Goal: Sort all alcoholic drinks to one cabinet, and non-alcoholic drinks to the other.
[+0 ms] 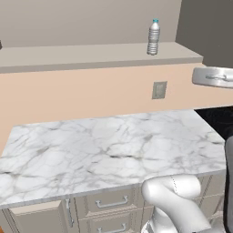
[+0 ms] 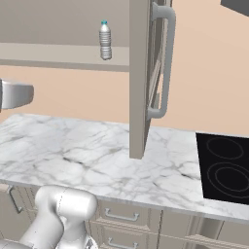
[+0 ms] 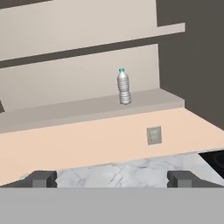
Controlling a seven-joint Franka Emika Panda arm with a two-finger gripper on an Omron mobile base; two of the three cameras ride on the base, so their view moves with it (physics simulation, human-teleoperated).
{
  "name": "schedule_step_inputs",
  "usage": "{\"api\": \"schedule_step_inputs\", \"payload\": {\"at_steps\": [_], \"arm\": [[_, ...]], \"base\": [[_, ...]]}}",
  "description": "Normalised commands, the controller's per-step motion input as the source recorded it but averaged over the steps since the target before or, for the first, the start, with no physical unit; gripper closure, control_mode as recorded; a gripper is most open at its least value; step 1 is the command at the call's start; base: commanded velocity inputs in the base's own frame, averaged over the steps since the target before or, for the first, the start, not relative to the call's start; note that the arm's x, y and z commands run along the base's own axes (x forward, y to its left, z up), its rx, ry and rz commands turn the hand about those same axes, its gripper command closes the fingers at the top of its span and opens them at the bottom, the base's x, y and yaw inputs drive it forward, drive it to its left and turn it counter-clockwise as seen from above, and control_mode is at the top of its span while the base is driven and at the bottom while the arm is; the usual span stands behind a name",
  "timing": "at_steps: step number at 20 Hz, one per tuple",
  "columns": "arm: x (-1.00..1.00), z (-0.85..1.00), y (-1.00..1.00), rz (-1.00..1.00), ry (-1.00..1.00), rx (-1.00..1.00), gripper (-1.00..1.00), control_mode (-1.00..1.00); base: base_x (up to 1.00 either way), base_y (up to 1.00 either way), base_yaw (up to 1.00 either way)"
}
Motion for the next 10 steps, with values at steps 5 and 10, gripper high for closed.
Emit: {"api": "schedule_step_inputs", "payload": {"at_steps": [5, 10], "arm": [[-0.43, -0.13, 0.03, 0.02, 0.0, 0.0, -1.0, -1.0], [-0.09, -0.16, -0.05, 0.05, 0.0, 0.0, -1.0, -1.0]], "base": [[0.0, 0.0, 0.0], [0.0, 0.0, 0.0]]}}
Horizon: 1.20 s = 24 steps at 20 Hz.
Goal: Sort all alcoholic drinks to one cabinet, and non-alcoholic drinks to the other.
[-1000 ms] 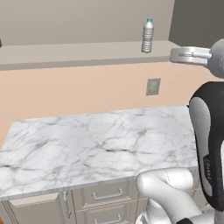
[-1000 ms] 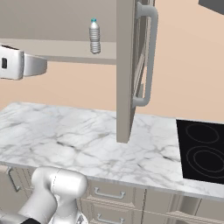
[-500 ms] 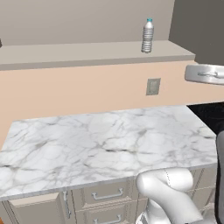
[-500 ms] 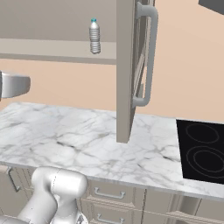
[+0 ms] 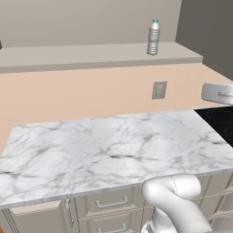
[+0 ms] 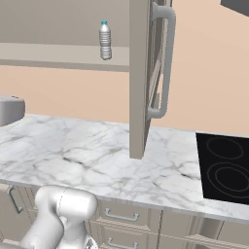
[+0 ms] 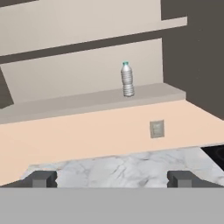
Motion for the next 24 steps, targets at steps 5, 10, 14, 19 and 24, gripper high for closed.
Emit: {"api": "schedule_step_inputs", "payload": {"at_steps": [5, 10, 14, 19, 24], "arm": [[0.0, -0.33, -0.07, 0.08, 0.07, -0.01, -1.0, -1.0], [0.0, -0.43, 0.0, 0.07, 0.06, -0.03, -1.0, -1.0], [0.0, -0.35, 0.02, 0.05, 0.05, -0.04, -1.0, -1.0], [0.0, -0.15, 0.07, 0.0, 0.03, -0.05, -1.0, -1.0], [0.0, -0.1, 0.12, 0.0, 0.08, -0.06, -1.0, -1.0]], "base": [[0.0, 0.0, 0.0], [0.0, 0.0, 0.0], [0.0, 0.0, 0.0], [0.0, 0.0, 0.0], [0.0, 0.0, 0.0]]}}
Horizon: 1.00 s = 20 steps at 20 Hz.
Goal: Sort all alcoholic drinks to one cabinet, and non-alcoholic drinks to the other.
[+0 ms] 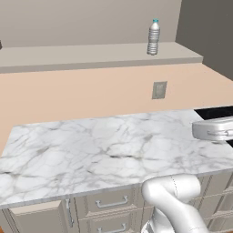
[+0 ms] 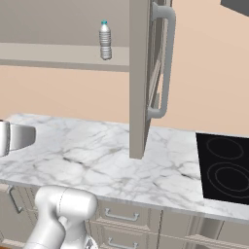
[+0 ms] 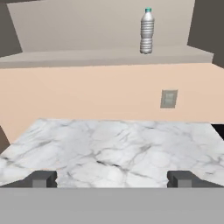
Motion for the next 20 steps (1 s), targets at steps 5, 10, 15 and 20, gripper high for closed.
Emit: {"api": "schedule_step_inputs", "payload": {"at_steps": [5, 10, 15, 20], "arm": [[0.0, -0.13, 0.05, -0.02, 0.11, -0.08, -1.0, -1.0], [0.03, -0.14, 0.0, -0.02, 0.05, -0.07, -1.0, -1.0], [0.03, -0.06, 0.0, -0.01, 0.02, -0.02, -1.0, -1.0], [0.0, -0.06, -0.03, 0.0, 0.01, 0.0, -1.0, -1.0]], "base": [[0.0, 0.0, 0.0], [0.0, 0.0, 0.0], [0.0, 0.0, 0.0], [0.0, 0.0, 0.0]]}}
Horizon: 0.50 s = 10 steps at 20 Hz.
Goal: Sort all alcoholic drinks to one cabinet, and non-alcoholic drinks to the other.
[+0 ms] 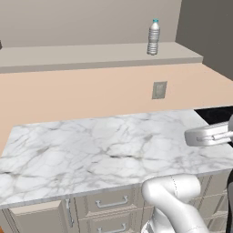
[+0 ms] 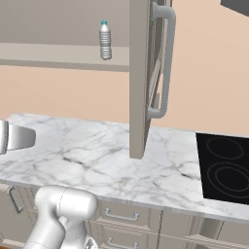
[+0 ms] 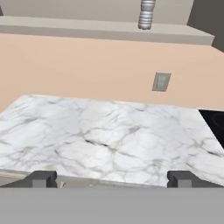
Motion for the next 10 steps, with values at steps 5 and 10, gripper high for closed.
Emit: {"api": "schedule_step_inputs", "payload": {"at_steps": [5, 10], "arm": [[0.0, -0.07, 0.0, 0.0, 0.02, 0.0, -1.0, -1.0], [0.0, -0.02, 0.0, 0.0, 0.03, 0.0, -1.0, 1.0]], "base": [[0.0, 0.0, 0.0], [0.0, 0.0, 0.0]]}}
